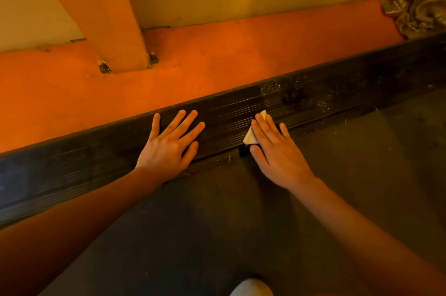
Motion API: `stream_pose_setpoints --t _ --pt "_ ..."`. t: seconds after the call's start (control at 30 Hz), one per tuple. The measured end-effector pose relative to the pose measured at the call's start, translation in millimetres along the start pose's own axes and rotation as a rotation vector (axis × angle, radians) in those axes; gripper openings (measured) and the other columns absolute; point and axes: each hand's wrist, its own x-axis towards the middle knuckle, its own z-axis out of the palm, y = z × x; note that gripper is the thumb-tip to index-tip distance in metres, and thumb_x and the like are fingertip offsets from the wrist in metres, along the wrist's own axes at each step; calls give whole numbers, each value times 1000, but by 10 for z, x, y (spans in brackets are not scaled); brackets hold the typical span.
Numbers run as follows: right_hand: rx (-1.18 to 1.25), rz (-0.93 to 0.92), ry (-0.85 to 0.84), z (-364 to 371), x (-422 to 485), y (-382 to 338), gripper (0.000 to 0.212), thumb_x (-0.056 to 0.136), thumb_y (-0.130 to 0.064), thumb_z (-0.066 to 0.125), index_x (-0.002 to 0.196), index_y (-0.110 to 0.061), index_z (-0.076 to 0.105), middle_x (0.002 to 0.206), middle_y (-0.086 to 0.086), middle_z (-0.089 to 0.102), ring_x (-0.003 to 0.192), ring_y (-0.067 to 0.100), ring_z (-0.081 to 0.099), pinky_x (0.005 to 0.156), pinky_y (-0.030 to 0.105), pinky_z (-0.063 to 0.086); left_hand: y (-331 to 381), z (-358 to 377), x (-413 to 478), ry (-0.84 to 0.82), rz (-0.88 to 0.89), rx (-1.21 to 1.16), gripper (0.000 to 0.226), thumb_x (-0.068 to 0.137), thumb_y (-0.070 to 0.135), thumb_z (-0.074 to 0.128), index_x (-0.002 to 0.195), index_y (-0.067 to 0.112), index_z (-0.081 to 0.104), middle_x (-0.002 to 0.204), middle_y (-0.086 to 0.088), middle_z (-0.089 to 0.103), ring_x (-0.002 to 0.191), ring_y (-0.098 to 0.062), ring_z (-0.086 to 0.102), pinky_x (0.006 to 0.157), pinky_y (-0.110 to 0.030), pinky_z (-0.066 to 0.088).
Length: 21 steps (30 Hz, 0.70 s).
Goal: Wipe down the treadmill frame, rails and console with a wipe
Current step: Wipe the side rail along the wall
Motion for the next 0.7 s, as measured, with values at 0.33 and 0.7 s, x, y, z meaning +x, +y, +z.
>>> stream_pose_setpoints --t 0.33,0.7 --pt "-36 -4 6 -211 711 -54 64 109 -51 12 164 -19 -1 171 -2 -11 157 16 -15 125 42 -11 -14 3 5 -6 -2 3 52 106 43 31 156 30 36 167 -1 22 155 -25 16 119 -70 11" --pt "-24 36 29 -205 824 -83 65 110 -50 16 164 -18 -1 172 0 -11 157 18 -13 126 41 -9 -19 6 0 -14 -7 11 52 106 43 31 157 30 35 168 0 20 155 -24 14 119 -70 12"
